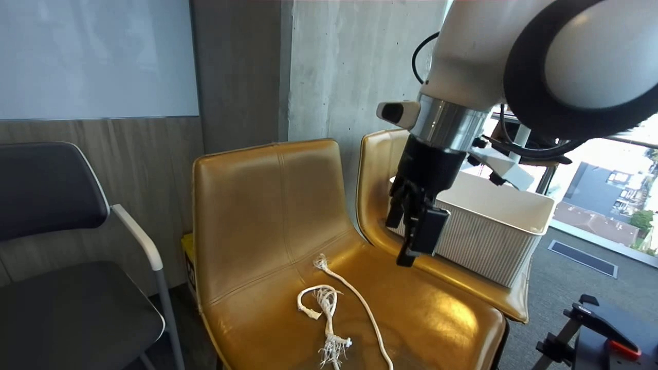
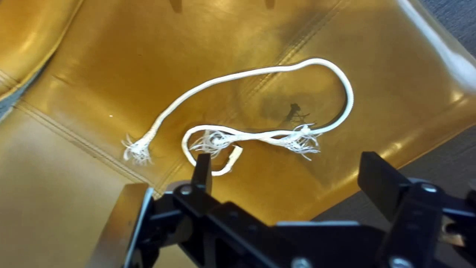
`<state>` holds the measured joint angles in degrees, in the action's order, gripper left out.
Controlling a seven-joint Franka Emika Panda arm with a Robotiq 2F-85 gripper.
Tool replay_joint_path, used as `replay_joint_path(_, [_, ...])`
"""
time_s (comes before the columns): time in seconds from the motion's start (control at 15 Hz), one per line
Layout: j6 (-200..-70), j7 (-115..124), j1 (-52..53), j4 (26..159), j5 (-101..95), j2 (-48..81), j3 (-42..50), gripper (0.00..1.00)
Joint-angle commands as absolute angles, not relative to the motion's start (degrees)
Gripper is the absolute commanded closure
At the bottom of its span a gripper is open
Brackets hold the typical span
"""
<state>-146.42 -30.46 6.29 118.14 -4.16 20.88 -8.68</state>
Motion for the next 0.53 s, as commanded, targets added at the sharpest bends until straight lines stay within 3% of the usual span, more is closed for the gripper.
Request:
replay_joint_path(0.0, [-152.4, -25.9, 8.2, 120.4, -7.4, 22.6, -10.2, 0.0])
replay_joint_path(0.47, [-154.8, -24.1, 9.4, 113.5, -9.2, 31.6, -10.8, 0.0])
